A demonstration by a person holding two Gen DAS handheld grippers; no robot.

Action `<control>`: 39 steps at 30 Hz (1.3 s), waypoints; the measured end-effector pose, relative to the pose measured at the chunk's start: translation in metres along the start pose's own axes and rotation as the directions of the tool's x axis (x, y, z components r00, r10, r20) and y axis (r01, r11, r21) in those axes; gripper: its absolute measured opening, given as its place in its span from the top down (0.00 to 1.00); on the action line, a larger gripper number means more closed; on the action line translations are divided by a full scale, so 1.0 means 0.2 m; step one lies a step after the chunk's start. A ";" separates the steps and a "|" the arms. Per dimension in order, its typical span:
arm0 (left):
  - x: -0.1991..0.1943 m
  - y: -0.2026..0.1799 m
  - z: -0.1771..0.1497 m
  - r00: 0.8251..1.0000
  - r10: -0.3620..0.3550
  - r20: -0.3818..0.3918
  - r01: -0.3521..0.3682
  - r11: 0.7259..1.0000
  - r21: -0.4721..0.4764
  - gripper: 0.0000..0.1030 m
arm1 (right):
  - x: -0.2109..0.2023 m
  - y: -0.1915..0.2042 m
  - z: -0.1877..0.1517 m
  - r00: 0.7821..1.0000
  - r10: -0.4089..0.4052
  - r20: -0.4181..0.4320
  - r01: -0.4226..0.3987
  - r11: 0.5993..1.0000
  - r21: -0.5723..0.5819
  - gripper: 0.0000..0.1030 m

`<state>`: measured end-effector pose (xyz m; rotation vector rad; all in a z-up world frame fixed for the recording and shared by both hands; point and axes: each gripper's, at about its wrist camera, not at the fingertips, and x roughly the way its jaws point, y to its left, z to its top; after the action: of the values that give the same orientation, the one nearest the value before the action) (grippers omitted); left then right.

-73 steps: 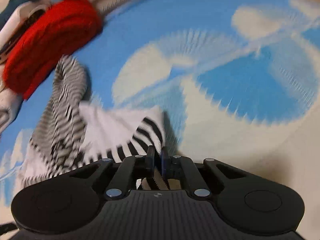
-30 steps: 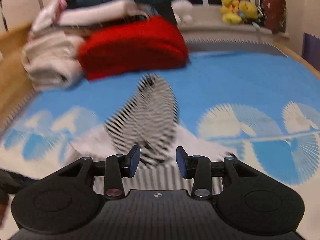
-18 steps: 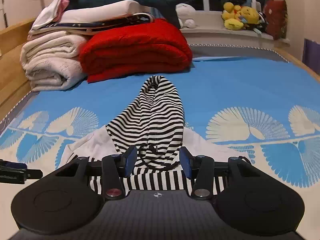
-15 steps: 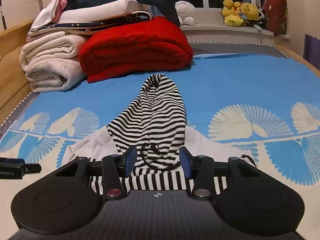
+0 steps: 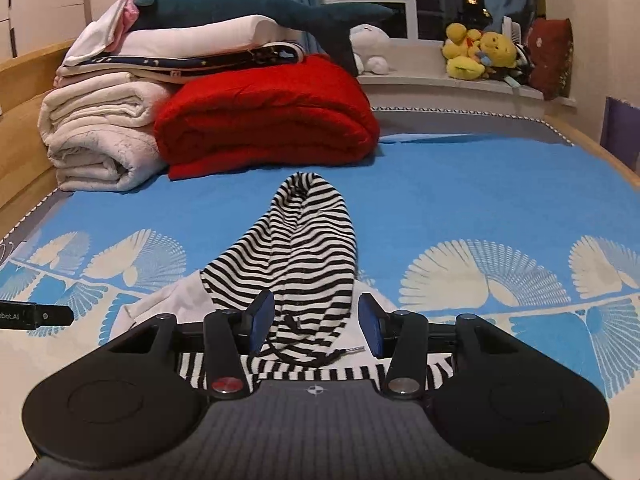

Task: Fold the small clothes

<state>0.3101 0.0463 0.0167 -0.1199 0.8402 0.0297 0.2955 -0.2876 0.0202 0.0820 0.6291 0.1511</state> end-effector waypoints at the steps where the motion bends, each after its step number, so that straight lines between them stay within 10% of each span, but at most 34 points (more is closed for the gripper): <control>1: 0.00 0.00 0.00 1.000 0.000 0.000 0.000 1.000 0.002 0.21 | 0.00 -0.01 0.00 1.000 -0.005 0.001 0.005 1.000 0.001 0.53; 39: -0.03 -0.08 -0.01 0.998 0.047 0.039 -0.048 0.998 0.039 0.43 | -0.04 -0.17 -0.01 0.999 -0.029 -0.032 0.030 0.999 0.029 0.54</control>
<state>0.3053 0.0303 0.0217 -0.0618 0.8047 0.0600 0.2912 -0.3226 0.0196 0.0990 0.6636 0.1145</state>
